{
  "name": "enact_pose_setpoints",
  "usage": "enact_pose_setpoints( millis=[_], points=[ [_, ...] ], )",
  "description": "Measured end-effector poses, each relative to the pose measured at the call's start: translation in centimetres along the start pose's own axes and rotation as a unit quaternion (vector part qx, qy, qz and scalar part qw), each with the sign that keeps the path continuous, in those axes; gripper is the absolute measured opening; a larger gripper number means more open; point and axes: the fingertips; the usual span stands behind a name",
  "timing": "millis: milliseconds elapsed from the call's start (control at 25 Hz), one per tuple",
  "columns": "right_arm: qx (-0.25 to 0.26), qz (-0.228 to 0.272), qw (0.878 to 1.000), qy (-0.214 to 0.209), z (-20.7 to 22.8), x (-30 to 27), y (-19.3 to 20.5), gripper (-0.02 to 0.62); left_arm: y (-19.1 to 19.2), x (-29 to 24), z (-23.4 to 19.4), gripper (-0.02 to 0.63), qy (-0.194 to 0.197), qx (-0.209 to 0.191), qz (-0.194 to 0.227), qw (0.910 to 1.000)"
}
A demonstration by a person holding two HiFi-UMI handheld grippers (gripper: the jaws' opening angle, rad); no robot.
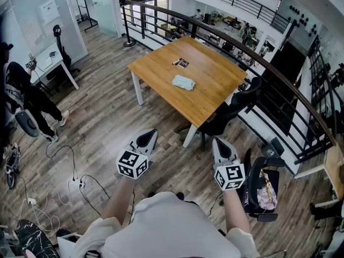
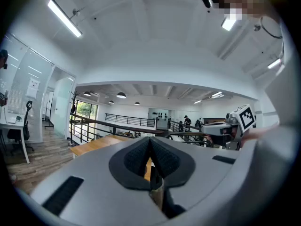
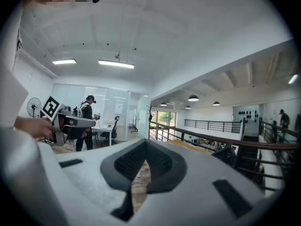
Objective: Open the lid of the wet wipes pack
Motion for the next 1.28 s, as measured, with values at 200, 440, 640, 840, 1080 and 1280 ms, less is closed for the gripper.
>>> enact_pose_setpoints(
  millis=[200, 440, 640, 840, 1080, 1280],
  points=[
    [0.000, 0.001, 1.000, -0.001, 0.2, 0.2, -0.2, 0.002, -0.1, -0.1, 0.5, -0.008, 0.001, -0.002, 0.000, 1.0000],
    [-0.006, -0.001, 1.000, -0.001, 0.6, 0.3, 0.2, 0.002, 0.3, -0.4, 1.1, -0.008, 0.005, -0.003, -0.007, 1.0000],
    [-0.011, -0.007, 1.000, 0.002, 1.2, 0.4, 0.6, 0.002, 0.6, -0.8, 1.5, -0.008, 0.009, -0.003, -0.011, 0.9999],
    [-0.010, -0.014, 1.000, 0.001, 1.7, 0.7, 1.2, 0.002, 1.0, -1.1, 2.0, -0.008, 0.010, -0.001, -0.014, 0.9998],
    [-0.009, -0.022, 1.000, -0.011, 2.4, 0.6, 1.8, 0.003, 1.5, -1.8, 2.4, -0.006, 0.006, 0.007, -0.017, 0.9998],
    [-0.011, -0.027, 0.999, -0.025, 3.1, 0.9, 2.5, 0.003, 1.9, -2.1, 3.2, -0.002, 0.001, 0.009, -0.019, 0.9998]
  ],
)
Point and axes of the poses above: the fingertips, and each gripper's own axes: x backward along the fingers, z to its right, y out of its underside, and after that the axes turned 1 degree about -x, right-handed
